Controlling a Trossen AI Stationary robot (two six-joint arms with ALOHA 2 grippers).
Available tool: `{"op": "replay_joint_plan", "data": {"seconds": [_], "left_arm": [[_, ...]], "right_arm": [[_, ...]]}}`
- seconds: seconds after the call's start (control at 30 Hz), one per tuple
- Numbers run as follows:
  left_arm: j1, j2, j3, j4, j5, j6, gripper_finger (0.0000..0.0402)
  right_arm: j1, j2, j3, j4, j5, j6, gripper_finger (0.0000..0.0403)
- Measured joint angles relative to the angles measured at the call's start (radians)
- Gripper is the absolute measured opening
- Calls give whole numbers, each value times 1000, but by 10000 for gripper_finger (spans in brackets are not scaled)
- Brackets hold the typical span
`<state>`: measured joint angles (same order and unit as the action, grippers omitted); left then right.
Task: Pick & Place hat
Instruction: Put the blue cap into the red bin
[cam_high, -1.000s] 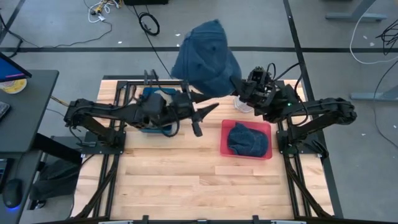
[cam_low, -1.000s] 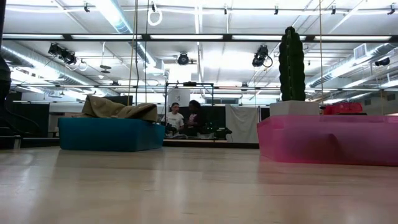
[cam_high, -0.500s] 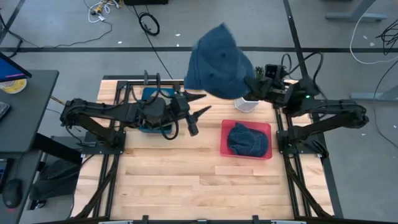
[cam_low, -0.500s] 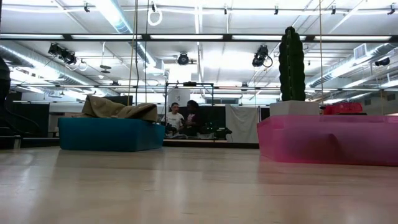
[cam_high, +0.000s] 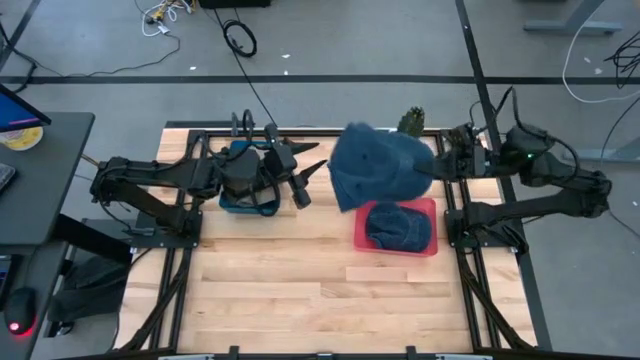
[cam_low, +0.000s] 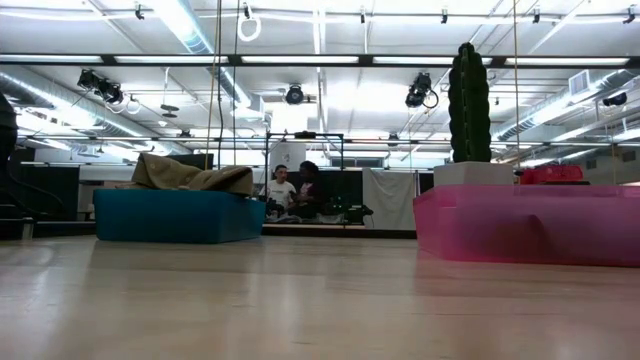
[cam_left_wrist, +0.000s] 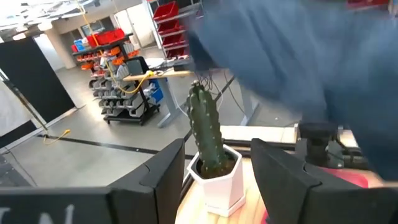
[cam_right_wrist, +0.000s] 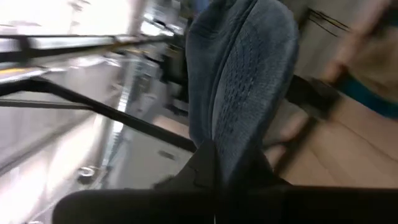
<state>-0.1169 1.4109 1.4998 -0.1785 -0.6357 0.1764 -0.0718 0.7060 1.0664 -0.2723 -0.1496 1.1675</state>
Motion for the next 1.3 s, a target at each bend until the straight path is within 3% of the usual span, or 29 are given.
{"op": "replay_joint_plan", "data": {"seconds": [0.33, 0.73, 1.03, 1.3], "left_arm": [[15, 0, 0, -37, 0, -7, 188], [15, 0, 0, -58, 0, -9, 188], [15, 0, 0, -66, 0, -9, 188], [15, 0, 0, -67, 0, -16, 188]], "right_arm": [[31, -104, 0, -514, 34, 50, 6], [32, -112, 0, -903, 11, 134, 6], [32, -112, -25, -959, 71, 164, 6], [32, -112, -215, -816, 27, 231, 6]]}}
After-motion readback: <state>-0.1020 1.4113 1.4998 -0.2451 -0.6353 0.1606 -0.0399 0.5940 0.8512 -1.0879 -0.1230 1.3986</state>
